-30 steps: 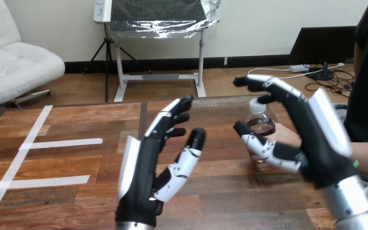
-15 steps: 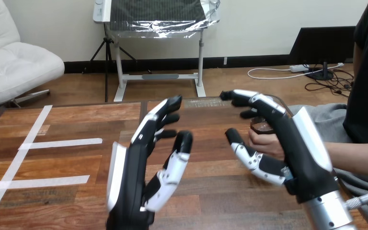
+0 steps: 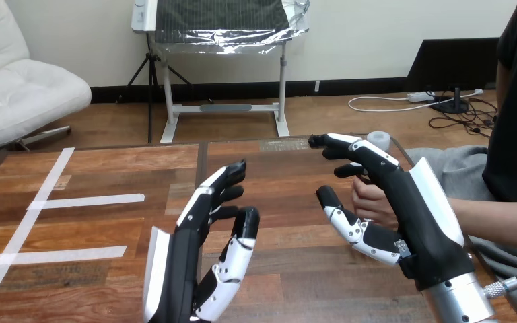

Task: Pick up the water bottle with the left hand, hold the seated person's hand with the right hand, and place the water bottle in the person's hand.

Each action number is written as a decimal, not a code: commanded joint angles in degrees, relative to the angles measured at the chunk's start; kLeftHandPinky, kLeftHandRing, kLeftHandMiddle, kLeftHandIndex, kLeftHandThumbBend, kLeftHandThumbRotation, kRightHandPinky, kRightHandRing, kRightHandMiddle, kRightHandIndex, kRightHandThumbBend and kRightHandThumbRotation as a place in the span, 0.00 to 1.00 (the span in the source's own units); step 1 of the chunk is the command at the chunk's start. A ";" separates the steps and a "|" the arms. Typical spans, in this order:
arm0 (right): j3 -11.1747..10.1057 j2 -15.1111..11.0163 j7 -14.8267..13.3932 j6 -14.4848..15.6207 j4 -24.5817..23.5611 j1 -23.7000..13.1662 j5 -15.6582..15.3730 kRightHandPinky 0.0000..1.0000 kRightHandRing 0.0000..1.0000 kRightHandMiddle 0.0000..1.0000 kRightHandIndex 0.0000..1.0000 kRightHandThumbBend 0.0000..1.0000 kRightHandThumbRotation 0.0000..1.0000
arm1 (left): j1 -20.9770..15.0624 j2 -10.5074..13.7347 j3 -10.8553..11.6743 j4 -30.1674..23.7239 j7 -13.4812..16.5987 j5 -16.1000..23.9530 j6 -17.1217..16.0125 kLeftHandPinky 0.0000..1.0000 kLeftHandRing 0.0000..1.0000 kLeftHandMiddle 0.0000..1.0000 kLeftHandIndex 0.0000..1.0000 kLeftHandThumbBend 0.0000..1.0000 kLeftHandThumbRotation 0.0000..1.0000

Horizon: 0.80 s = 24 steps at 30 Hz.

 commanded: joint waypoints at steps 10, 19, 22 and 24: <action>-0.56 0.42 0.47 -0.08 -0.37 -2.21 1.28 0.72 0.81 0.84 0.79 0.25 0.00 | -0.75 -3.56 0.40 -1.75 0.97 -0.18 -1.66 0.71 0.78 0.81 0.80 0.34 0.71; -0.78 -0.06 0.98 0.00 -0.28 -2.20 1.36 0.73 0.82 0.83 0.78 0.25 0.00 | -0.94 -3.84 0.41 -2.08 1.02 -0.40 -1.58 0.70 0.78 0.81 0.80 0.35 0.71; -0.87 -0.08 1.06 -0.09 -0.15 -2.24 1.35 0.73 0.82 0.83 0.78 0.25 0.00 | -0.87 -3.97 0.40 -2.32 1.13 -0.28 -1.35 0.70 0.78 0.81 0.80 0.35 0.70; -0.92 -0.13 1.02 -0.16 -0.12 -2.22 1.16 0.73 0.82 0.83 0.78 0.25 0.00 | -0.87 -4.10 0.42 -2.38 1.30 -0.20 -1.32 0.70 0.78 0.81 0.80 0.36 0.70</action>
